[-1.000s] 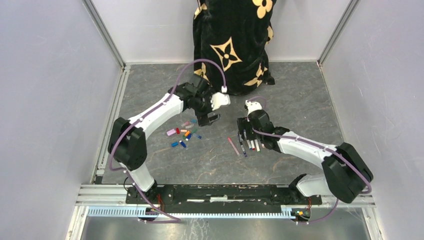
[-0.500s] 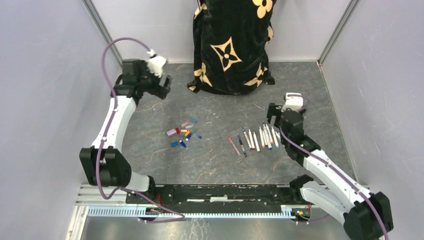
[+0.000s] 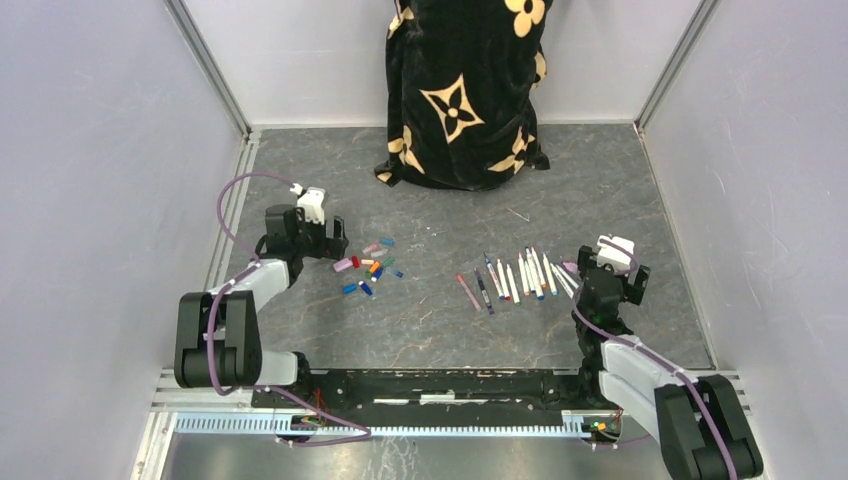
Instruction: Open the pen caps
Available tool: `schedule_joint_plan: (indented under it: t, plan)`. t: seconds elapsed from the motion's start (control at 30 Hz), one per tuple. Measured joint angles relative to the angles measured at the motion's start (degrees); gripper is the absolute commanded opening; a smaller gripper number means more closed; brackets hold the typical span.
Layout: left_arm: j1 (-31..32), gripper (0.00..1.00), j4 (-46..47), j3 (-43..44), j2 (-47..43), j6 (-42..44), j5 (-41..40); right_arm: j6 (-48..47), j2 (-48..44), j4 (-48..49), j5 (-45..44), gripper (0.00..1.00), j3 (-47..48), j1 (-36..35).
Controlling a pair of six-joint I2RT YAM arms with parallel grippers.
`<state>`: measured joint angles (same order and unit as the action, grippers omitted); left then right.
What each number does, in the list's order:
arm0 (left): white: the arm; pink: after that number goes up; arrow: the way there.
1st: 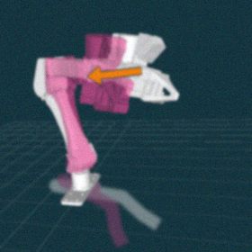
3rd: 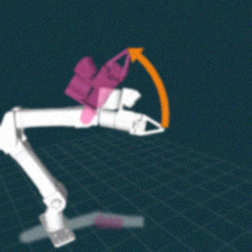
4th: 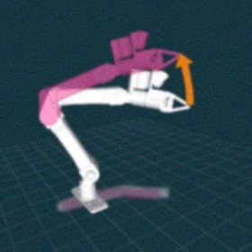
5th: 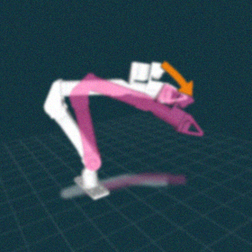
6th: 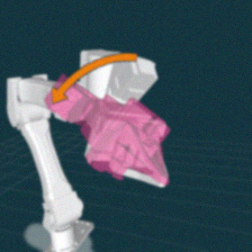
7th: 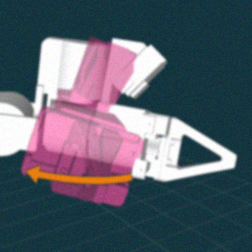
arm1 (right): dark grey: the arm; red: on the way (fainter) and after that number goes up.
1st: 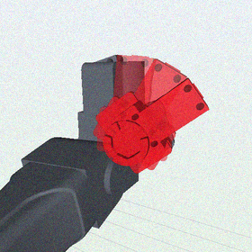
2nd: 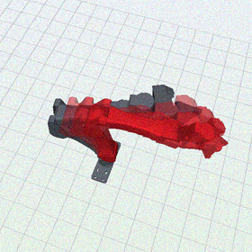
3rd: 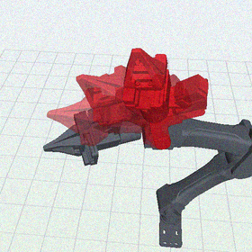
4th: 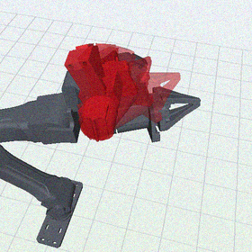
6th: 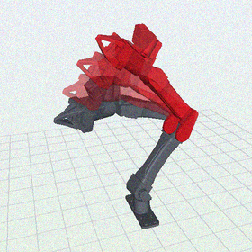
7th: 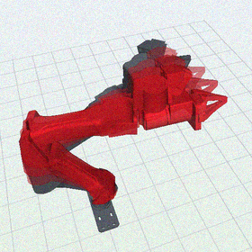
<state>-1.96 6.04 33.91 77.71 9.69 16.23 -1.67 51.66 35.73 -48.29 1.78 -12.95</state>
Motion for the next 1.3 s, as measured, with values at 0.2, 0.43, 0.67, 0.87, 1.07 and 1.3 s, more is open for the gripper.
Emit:
schedule_joint_plan:
  t: [0.2,0.43,0.67,0.87,1.07,1.3]
  plan:
    - [0.1,1.00,18.4,-6.7,2.6,-3.5,0.5,-2.3,8.2,14.0,3.8,0.98,-1.1,2.8]
    - [0.1,1.00,38.5,-14.9,7.4,-3.9,0.4,-3.9,17.7,27.4,7.9,0.98,-1.2,3.0]
    - [0.1,1.00,54.7,-21.4,7.7,-4.3,-1.0,-5.5,21.1,36.3,11.9,0.98,-1.2,3.0]
    - [0.2,1.00,62.2,-25.6,9.7,-4.6,-2.6,-9.4,26.2,47.8,20.2,0.98,-1.2,2.8]
    - [0.2,1.00,61.8,-22.2,9.9,-4.7,-3.4,-8.9,27.1,45.5,23.0,0.98,-1.2,5.5]
    - [0.2,1.00,61.7,-22.2,9.9,-4.7,-3.7,-7.4,26.8,44.5,24.4,0.98,-1.2,7.3]
